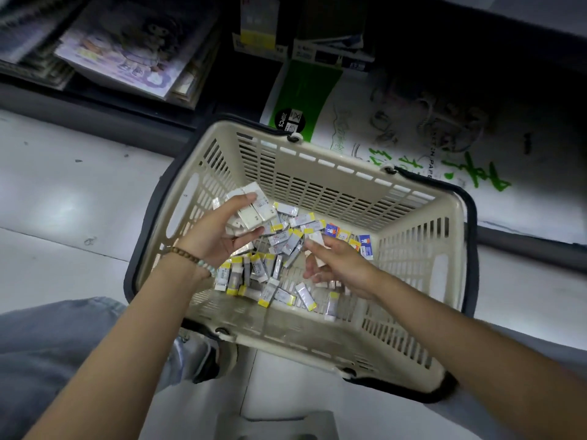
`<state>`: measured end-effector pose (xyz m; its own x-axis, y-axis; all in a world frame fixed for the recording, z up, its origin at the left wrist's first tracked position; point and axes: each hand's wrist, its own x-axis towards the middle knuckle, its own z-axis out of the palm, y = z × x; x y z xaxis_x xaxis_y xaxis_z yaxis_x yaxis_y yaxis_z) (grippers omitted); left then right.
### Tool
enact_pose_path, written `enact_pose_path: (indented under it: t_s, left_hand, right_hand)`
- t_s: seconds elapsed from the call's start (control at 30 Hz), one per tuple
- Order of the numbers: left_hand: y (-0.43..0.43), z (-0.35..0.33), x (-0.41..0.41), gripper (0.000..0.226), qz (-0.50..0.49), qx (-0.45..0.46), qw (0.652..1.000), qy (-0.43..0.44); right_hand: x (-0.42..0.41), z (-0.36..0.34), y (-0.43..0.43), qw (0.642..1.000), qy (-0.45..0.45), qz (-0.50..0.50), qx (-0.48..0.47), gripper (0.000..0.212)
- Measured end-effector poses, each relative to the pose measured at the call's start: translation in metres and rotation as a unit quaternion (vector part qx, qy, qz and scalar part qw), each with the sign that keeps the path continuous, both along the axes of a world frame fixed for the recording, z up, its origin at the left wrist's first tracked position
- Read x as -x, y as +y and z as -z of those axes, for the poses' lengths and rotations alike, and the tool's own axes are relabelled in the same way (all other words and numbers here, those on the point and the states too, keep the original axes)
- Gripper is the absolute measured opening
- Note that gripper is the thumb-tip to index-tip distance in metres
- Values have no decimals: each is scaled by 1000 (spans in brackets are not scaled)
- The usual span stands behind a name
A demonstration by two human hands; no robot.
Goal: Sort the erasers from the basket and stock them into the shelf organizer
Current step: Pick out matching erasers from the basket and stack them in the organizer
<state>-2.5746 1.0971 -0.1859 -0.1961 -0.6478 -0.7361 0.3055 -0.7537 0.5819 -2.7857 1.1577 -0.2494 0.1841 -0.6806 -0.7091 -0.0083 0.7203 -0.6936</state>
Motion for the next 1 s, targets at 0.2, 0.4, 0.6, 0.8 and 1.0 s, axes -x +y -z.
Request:
enact_pose_path:
  t_s: [0.2,0.4,0.6,0.8,1.0]
  left_hand:
    - [-15,-83,34,33,115,46,991,44]
    - [-27,-160,40,42,171,144,974,31]
    - [-26,-187,44,40,217,234,947,23]
    - [-29,-199,65,59,308,283,908,-3]
    - [-32,-200,75,52,340,299,891,11]
  right_hand:
    - [37,-143,-23,994,-28,-26,107,21]
    - [65,-263,-15,944,68,21,324,15]
    - [63,-299,-18,923,63,-56,375,28]
    - [53,-299,-17,926,131,-78,346,13]
    - [50,-295,-19,934,118,-17,337,19]
